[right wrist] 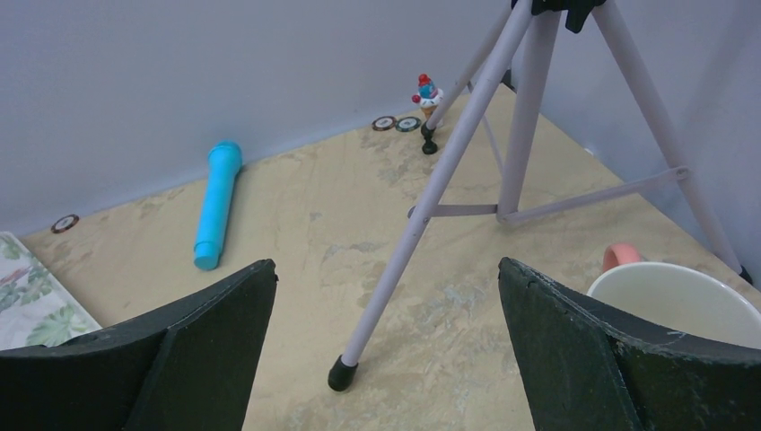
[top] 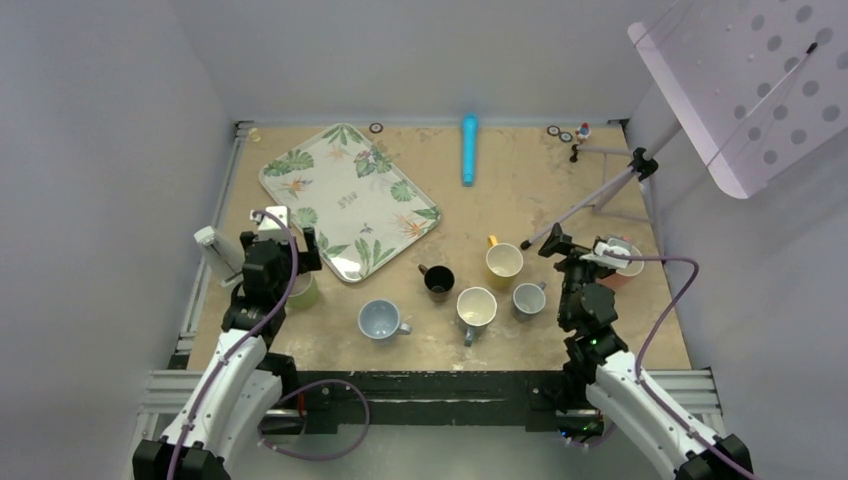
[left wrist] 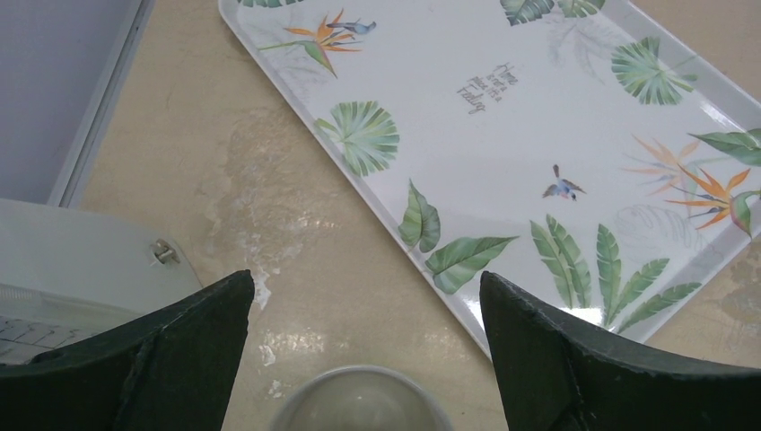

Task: Turn the mug right side up

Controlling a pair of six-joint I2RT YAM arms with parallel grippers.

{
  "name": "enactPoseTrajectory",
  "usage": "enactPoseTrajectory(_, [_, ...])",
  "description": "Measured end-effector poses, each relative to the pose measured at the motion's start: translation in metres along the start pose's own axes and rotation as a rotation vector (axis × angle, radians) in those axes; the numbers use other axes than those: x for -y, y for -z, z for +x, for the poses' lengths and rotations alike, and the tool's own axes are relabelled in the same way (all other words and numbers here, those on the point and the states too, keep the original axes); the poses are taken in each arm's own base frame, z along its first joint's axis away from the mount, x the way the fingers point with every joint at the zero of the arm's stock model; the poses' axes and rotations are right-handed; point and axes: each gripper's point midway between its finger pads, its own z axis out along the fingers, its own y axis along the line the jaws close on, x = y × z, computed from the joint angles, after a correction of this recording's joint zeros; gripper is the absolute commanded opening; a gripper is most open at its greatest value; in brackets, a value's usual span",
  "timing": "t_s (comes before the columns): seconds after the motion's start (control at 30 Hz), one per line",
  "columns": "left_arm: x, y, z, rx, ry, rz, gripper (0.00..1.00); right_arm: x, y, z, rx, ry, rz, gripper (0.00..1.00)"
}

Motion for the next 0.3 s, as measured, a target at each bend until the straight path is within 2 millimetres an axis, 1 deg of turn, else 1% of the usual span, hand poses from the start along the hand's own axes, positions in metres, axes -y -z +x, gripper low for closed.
enactPoseTrajectory(0.2, [0.0008,0.0005,-0.0009,0.004,0.001,0.005,0.97,-0.0003,-0.0001,-0.0012,0.004,-0.003,-0.001,0.99])
enactPoseTrajectory(0.3, [0.0008,0.0007,-0.0013,0.005,0.001,0.005,0.98,-0.0003,-0.0001,-0.0012,0.004,-0.003,-0.001,0.99])
